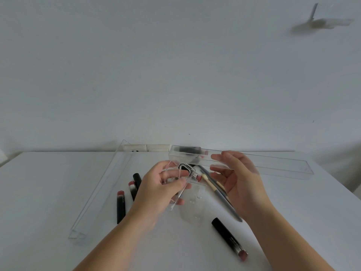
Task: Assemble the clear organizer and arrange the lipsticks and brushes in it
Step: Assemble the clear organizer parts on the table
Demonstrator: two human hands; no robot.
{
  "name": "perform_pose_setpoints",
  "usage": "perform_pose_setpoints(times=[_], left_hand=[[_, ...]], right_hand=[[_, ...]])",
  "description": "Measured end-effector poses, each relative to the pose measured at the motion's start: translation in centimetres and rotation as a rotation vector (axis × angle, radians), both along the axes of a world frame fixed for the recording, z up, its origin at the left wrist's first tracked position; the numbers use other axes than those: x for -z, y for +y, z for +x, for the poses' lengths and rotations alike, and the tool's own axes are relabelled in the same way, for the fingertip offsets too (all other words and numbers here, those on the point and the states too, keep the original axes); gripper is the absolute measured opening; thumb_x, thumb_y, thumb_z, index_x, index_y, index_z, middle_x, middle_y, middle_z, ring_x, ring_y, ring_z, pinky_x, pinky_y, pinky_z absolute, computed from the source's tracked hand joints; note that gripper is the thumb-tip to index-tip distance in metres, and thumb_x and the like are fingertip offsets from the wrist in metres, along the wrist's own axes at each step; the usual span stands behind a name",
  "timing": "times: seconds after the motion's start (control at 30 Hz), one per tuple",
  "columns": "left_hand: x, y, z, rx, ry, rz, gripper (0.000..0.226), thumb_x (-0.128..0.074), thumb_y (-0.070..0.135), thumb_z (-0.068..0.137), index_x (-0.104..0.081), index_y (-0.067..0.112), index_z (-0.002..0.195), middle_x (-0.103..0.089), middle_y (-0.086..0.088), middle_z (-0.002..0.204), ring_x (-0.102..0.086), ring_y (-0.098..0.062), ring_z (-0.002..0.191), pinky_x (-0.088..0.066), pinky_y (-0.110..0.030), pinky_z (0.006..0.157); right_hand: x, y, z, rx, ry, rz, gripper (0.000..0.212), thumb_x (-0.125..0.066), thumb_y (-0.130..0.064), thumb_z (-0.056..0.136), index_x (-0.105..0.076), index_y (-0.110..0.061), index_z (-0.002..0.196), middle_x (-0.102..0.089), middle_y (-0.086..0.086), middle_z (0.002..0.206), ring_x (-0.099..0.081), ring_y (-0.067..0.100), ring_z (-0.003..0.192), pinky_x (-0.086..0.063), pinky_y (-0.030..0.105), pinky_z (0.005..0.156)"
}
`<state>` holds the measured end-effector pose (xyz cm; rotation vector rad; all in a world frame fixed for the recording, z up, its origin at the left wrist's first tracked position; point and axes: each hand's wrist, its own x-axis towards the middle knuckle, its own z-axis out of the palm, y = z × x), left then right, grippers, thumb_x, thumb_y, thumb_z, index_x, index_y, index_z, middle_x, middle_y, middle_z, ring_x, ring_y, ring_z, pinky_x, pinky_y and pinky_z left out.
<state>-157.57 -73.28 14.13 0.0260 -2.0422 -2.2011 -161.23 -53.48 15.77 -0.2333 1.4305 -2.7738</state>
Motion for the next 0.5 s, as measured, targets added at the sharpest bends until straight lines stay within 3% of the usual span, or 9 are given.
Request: perform_pose_setpoints(times=[0.13,0.4,0.5], left_hand=[[-0.20,-0.27,0.08,0.030,-0.066,0.134,0.038,-0.059,-0.009,0.087,-0.051,0.018,0.112,-0.075,-0.005,0.115,-0.076,-0.032,0.092,-0.056,-0.033,0.053],[-0.53,-0.26,0.05,0.059,-0.076,0.067,0.065,-0.054,-0.011,0.090,-0.055,0.037,0.133,-0.068,0.003,0.126,-0.074,-0.015,0.087,-0.047,-0.026,0.054],[-0.66,-0.14,0.09,0.074,-0.094,0.093,0.067,-0.047,-0.013,0.088,-0.060,0.038,0.129,-0.067,0.000,0.126,-0.071,-0.009,0.081,-0.044,-0.026,0.055]], right_hand=[[-0.08,-0.10,0.33,-0.006,0.028,0.022,0.008,-0.078,-0.016,0.077,-0.075,-0.017,0.084,-0.074,0.019,0.102,-0.072,0.028,0.072,-0.059,0.033,0.063],[-0.23,-0.20,0.73,-0.037,0.092,0.007,0.009,-0.073,-0.012,0.079,-0.073,-0.015,0.088,-0.072,0.021,0.105,-0.072,0.026,0.072,-0.059,0.034,0.063],[-0.26,-0.17,0.79,-0.069,0.107,0.022,0.012,-0.075,-0.015,0.078,-0.073,-0.015,0.090,-0.073,0.020,0.104,-0.073,0.027,0.074,-0.059,0.034,0.065]])
